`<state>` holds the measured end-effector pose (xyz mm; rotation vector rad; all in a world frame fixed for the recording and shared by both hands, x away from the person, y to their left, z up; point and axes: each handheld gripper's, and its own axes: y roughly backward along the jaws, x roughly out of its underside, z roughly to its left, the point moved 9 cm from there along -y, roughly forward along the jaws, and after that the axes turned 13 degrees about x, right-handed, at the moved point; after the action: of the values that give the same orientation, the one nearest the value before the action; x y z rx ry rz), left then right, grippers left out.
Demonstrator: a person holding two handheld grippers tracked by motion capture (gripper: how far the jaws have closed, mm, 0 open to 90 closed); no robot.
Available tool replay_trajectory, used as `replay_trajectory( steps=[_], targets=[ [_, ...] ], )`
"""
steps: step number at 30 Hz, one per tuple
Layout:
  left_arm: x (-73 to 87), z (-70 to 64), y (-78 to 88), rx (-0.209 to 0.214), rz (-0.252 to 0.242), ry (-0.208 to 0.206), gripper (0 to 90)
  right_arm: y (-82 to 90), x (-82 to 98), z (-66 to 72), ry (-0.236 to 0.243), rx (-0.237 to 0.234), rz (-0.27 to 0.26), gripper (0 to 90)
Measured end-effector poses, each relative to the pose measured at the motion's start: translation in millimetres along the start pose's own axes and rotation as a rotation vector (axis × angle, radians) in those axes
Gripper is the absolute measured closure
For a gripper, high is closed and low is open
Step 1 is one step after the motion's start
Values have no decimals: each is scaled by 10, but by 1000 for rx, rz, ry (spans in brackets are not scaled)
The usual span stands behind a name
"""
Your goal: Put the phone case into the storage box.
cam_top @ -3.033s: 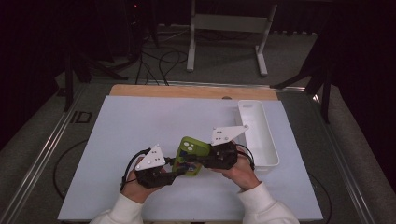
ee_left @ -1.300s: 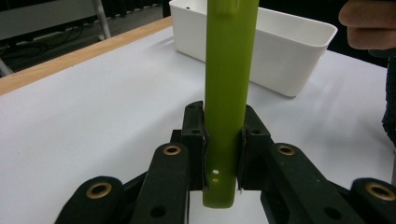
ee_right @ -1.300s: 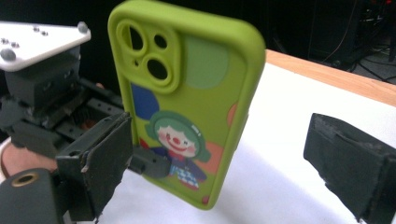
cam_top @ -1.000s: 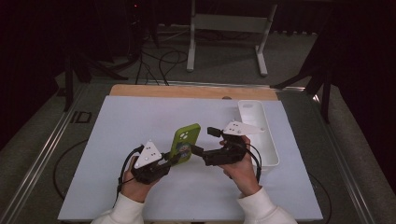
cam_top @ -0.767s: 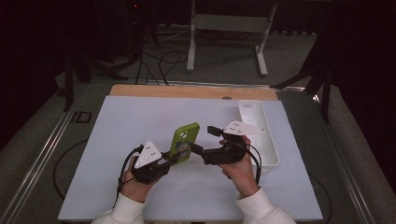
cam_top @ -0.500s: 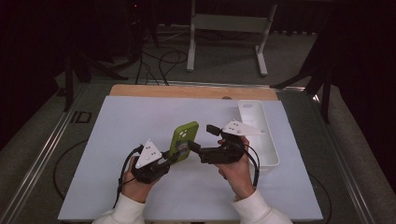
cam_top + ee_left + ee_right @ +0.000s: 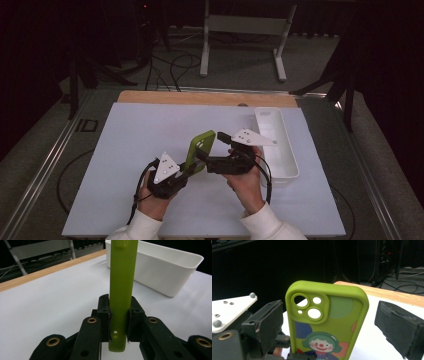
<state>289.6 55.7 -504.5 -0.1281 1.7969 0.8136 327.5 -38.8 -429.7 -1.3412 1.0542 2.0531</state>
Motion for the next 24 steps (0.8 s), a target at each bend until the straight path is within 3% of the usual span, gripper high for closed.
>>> replay_trajectory(
  steps=[13, 24],
  targets=[
    [6, -62, -66, -22, -12, 33, 777, -75, -11, 7, -36, 29, -15, 84],
    [19, -75, -78, -29, 5, 20, 777, -141, 0, 31, -42, 37, -8, 93]
  ],
)
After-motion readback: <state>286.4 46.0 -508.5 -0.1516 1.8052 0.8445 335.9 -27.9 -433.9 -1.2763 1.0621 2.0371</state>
